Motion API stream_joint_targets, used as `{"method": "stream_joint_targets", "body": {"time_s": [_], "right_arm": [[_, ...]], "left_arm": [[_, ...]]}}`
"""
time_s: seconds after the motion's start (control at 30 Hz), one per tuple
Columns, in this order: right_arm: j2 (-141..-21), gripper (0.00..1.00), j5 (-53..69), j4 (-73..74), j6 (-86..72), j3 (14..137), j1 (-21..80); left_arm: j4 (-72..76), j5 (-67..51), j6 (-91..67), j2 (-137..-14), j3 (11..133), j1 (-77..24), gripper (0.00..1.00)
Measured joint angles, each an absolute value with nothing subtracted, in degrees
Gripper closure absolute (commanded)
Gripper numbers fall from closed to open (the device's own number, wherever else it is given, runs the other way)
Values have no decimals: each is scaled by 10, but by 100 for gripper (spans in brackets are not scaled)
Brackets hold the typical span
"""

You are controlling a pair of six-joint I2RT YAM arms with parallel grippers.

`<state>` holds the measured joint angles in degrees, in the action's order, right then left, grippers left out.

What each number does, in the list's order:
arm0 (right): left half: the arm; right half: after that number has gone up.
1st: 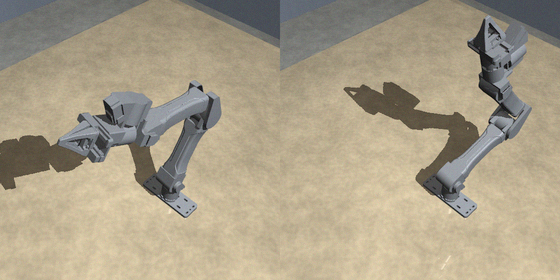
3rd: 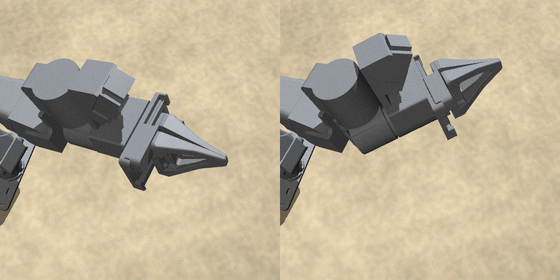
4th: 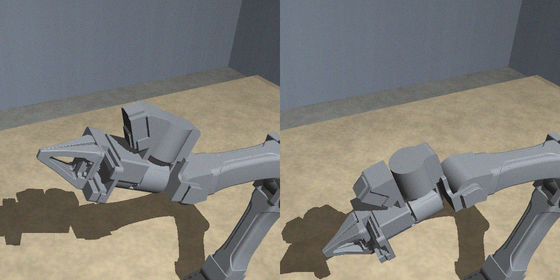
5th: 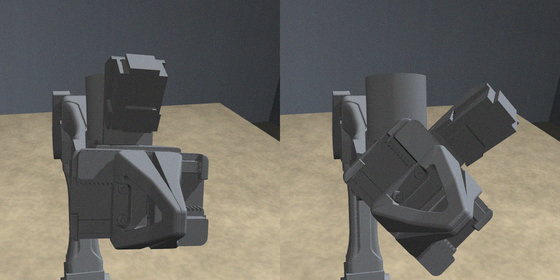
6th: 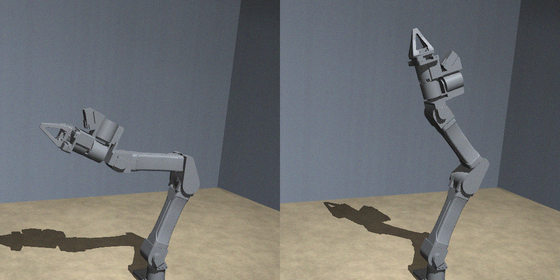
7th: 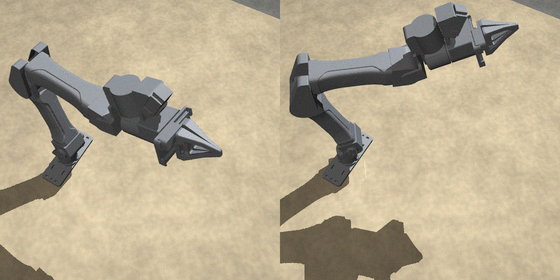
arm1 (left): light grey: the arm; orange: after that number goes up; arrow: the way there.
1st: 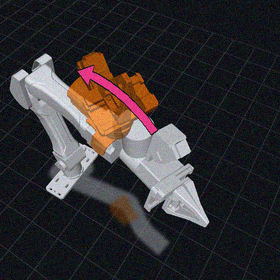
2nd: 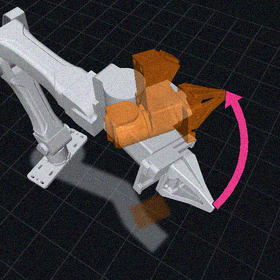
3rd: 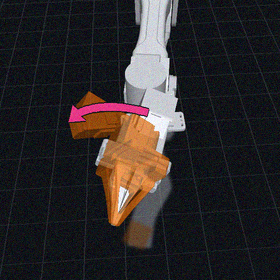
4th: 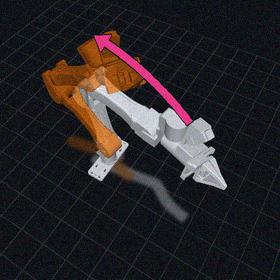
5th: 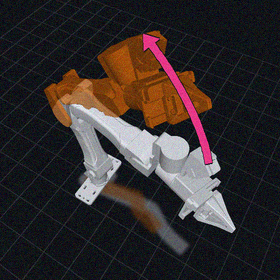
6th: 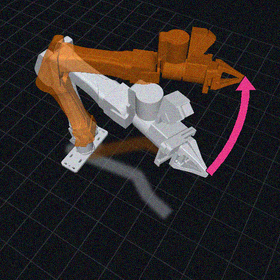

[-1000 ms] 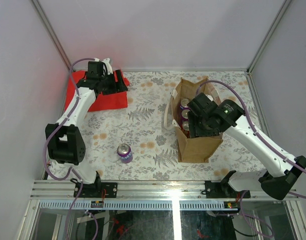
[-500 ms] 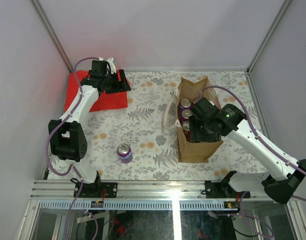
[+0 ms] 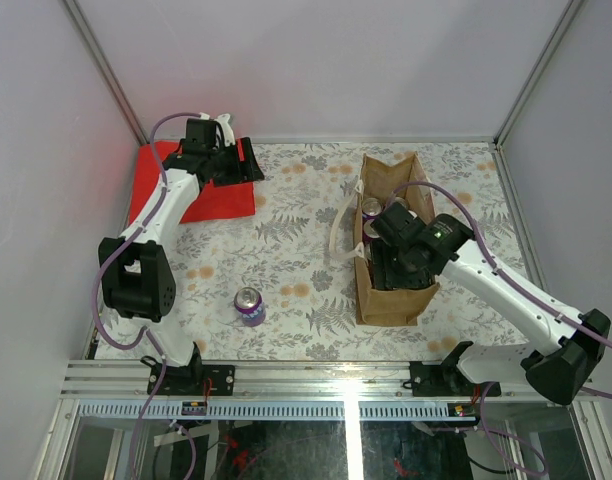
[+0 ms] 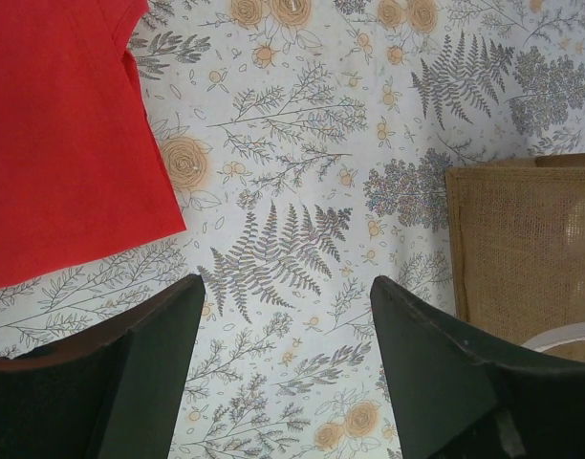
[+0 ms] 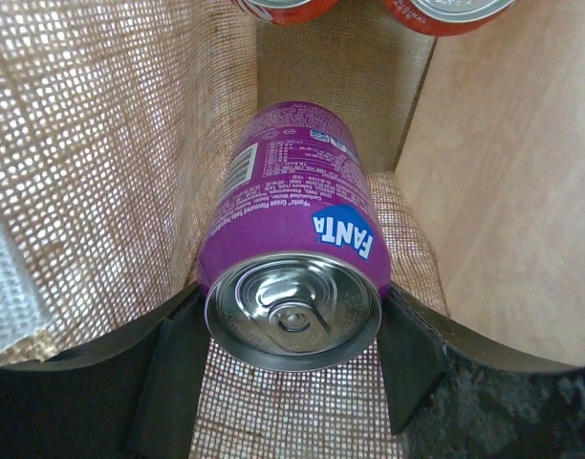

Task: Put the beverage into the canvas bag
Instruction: Place the drink in the canvas bag.

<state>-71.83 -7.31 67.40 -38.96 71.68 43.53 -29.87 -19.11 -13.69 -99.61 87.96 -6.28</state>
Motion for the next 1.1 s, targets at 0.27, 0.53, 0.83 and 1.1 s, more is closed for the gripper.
{"method": "stream_joint_targets", "body": {"time_s": [0.27,0.53,0.83,1.1], "right_arm": [[-729,100,-68,648,-379,697,434],[-770,100,-89,655,-373,701,434],[-770,100,-114,674,-376,748,434],[-763,100,-99,667,-382,722,433]], "left_arm": [[-299,-191,-137,-997,880,-63,30],[-297,-191,-137,-1006,882,-63,30],[-296,-192,-137,-1024,892,-64,30],[-295,-195,-139,-1037,903,-71,31]]}}
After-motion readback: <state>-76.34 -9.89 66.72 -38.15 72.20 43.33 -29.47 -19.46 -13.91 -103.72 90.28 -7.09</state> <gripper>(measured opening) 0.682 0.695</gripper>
